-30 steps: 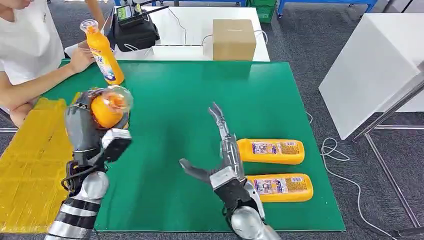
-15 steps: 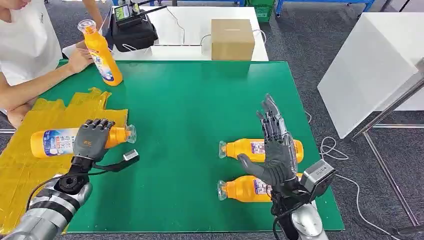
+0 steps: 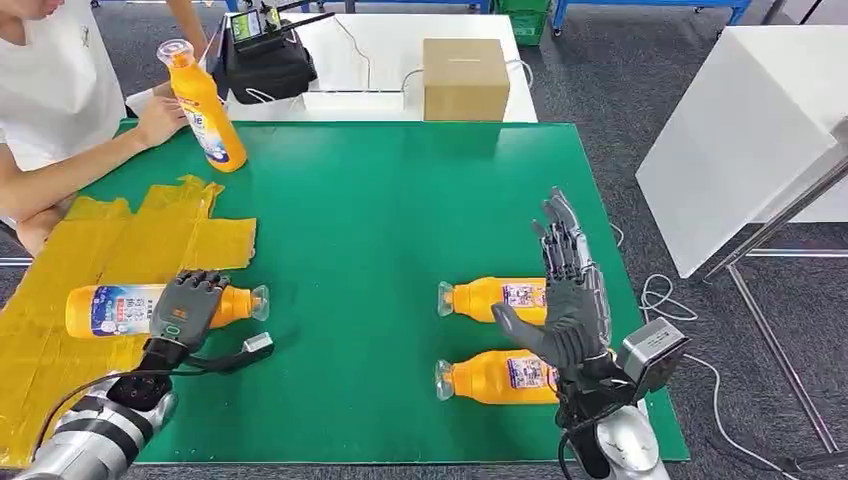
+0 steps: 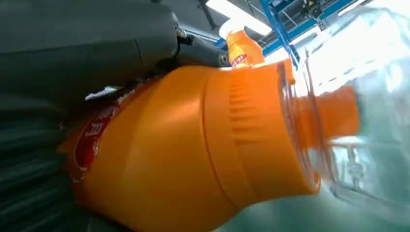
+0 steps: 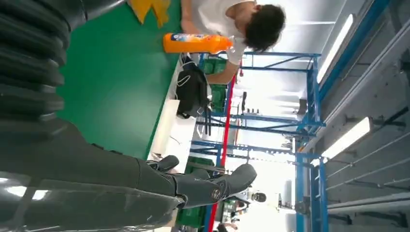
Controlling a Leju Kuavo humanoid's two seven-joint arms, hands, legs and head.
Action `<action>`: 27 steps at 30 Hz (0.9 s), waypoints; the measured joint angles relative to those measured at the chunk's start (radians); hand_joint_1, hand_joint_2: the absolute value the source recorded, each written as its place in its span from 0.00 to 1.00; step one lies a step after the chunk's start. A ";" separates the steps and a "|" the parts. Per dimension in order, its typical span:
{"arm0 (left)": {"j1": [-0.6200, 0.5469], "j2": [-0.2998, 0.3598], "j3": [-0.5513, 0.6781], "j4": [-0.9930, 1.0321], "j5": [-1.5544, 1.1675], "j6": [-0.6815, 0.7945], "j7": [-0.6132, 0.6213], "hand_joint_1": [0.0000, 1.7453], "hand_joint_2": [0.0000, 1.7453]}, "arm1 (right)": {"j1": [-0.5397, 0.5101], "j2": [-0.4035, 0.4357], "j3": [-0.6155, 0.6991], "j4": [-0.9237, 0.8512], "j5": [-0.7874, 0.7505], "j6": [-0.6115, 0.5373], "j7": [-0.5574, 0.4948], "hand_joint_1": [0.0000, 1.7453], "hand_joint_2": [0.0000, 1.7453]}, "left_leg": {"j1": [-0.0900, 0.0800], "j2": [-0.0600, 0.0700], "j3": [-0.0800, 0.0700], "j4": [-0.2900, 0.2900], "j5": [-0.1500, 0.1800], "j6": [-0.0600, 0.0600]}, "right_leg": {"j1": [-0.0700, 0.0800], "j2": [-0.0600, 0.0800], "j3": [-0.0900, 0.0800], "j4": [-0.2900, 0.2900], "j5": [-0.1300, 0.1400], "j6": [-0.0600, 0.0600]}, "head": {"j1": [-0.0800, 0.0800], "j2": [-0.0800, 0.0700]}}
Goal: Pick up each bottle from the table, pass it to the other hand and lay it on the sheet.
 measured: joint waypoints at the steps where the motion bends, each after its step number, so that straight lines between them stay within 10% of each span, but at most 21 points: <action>1: 0.003 0.002 0.009 0.000 0.010 0.000 -0.012 0.00 1.00 | 0.000 0.000 0.000 0.000 0.003 -0.002 0.000 0.00 1.00 | 0.000 0.000 0.000 0.000 0.000 0.000 | 0.000 0.000 0.000 0.000 0.000 0.000 | -0.001 0.000; 27: -0.006 -0.005 0.241 0.129 0.137 -0.027 -0.260 0.00 1.00 | 0.011 -0.009 -0.003 0.025 0.021 -0.050 0.020 0.00 1.00 | 0.000 0.000 0.007 0.000 -0.001 -0.001 | 0.002 0.000 0.000 0.000 -0.001 -0.001 | -0.001 0.000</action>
